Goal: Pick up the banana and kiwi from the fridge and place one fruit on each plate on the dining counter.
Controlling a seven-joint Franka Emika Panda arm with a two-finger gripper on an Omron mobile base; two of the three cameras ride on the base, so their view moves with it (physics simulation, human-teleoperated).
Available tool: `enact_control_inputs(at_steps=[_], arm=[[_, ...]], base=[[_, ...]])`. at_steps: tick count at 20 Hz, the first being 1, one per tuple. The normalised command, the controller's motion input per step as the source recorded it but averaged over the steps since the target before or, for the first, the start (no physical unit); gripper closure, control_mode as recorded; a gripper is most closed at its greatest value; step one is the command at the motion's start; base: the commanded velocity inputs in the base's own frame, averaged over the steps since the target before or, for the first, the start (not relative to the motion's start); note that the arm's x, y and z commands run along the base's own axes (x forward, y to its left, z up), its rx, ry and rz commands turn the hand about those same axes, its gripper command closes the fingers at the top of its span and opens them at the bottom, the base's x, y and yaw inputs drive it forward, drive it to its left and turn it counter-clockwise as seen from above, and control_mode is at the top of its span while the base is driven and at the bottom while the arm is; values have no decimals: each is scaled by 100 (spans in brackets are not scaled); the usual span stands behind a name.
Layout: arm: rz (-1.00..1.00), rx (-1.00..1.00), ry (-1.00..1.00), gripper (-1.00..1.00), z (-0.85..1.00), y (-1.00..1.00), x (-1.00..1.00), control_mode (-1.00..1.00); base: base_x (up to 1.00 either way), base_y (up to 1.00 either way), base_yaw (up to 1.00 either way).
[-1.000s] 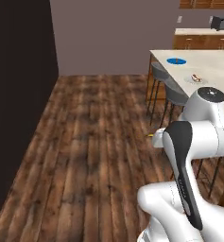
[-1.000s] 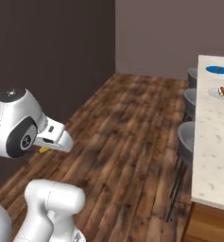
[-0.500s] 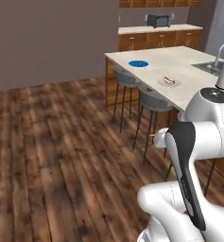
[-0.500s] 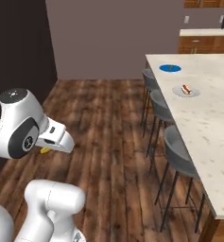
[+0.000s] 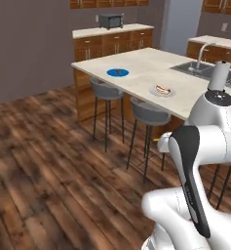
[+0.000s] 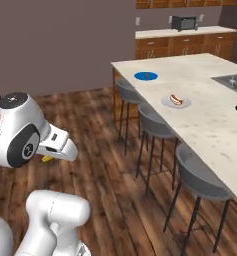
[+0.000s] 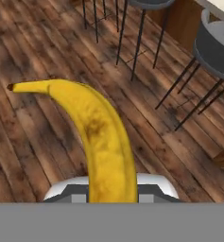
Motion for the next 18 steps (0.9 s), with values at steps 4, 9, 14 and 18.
enact_control_inputs(at_steps=[4, 9, 14, 18], arm=[[0, 0, 0, 100, 0, 0, 0, 100], [0, 0, 0, 100, 0, 0, 0, 100], [0, 0, 0, 100, 0, 0, 0, 100], [0, 0, 0, 100, 0, 0, 0, 100]], base=[[76, 78, -58], [59, 70, -61], [44, 55, -65], [51, 39, -63]])
